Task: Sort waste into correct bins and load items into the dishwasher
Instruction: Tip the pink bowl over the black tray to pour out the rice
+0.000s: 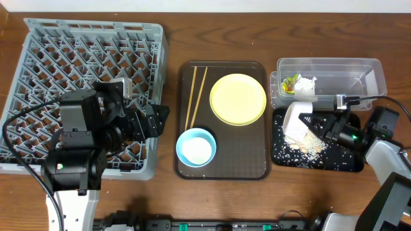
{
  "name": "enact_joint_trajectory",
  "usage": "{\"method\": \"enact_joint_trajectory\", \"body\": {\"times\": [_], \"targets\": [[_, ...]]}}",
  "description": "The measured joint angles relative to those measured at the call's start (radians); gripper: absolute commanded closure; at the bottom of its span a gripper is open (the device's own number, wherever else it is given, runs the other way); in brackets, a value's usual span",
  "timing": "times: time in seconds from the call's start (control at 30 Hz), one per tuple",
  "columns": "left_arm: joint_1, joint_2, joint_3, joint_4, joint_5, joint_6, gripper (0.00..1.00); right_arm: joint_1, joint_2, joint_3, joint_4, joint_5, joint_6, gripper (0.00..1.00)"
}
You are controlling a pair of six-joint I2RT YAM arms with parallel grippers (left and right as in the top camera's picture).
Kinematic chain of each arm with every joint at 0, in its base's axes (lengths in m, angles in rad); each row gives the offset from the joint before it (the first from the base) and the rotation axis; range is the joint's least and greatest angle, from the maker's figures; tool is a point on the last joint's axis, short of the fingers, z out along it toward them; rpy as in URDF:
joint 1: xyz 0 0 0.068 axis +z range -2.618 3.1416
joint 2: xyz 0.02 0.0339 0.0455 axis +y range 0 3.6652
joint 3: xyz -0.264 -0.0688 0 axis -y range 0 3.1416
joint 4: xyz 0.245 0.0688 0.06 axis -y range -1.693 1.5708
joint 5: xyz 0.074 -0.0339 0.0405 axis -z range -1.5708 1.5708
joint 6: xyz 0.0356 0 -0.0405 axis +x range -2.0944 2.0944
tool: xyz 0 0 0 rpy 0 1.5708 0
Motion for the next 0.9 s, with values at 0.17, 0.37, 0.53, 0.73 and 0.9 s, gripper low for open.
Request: {"method": "enact_joint_trajectory", "body": {"times": [0.17,0.37,0.53,0.73,0.9], "targets": [[0.000,0.000,0.000,0.000,0.000,0.000,0.04,0.000,0.000,0.000,-0.003,0.007,-0.026,0.99],[0.000,0.000,0.000,0.000,0.000,0.000,0.04,0.003,0.000,0.000,-0.005,0.095,0.034,0.99],[0.000,0.000,0.000,0.000,0.000,0.000,0.04,0.010,0.000,-0.004,0.129,0.105,0.108,0.99],[0.000,0.000,0.000,0.000,0.000,0.000,0.04,0.027,0.000,-0.004,0.176,0.041,0.130,0.99],[0.000,0.000,0.000,0.000,0.000,0.000,0.04,0.045,0.001,-0.005,0.144,0.102,0.200,0.99]]}}
